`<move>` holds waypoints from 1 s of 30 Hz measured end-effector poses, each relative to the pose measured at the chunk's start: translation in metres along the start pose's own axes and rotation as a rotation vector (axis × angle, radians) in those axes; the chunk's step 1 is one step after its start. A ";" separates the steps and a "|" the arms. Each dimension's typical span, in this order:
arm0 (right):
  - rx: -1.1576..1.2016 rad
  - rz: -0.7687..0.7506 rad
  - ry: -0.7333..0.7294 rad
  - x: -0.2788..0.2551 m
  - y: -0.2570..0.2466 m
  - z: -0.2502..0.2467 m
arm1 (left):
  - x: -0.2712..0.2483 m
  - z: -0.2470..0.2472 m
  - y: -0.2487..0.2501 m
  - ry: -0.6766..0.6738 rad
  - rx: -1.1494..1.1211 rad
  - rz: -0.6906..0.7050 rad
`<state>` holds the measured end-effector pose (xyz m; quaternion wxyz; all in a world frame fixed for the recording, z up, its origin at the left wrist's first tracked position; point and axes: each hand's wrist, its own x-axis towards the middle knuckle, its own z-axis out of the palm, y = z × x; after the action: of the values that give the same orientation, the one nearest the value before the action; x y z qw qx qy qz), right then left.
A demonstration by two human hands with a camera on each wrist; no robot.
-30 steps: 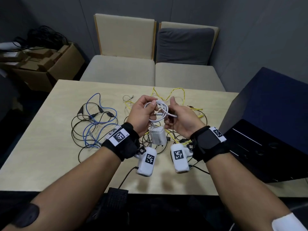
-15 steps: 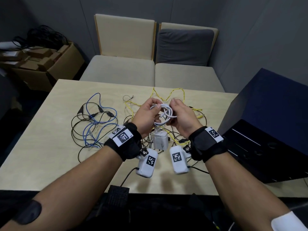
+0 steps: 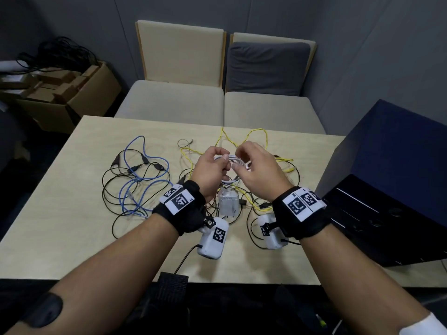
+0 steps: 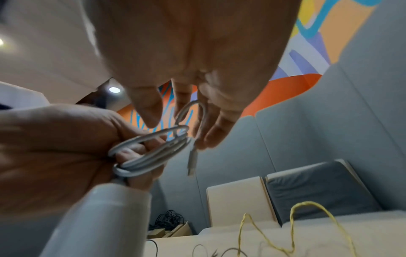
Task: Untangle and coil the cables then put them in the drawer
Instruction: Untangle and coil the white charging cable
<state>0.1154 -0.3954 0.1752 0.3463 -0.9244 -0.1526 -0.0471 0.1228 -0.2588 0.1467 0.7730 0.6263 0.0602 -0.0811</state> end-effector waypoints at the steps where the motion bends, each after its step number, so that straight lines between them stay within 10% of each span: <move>1: 0.012 0.020 -0.008 0.000 0.000 -0.001 | 0.000 -0.001 0.001 0.006 -0.024 0.000; 10: 0.973 0.348 -0.192 -0.001 0.016 -0.009 | 0.004 -0.003 0.005 0.010 -0.082 0.033; 24: 1.331 0.532 0.125 0.009 -0.003 0.002 | 0.005 -0.003 0.008 -0.013 -0.047 0.151; 30: 0.943 0.464 -0.021 0.008 -0.002 0.004 | 0.002 -0.002 0.007 0.005 -0.121 0.102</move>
<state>0.1222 -0.3890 0.1750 0.7246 -0.6779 0.0481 0.1140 0.1266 -0.2555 0.1529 0.8125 0.5808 0.0350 -0.0362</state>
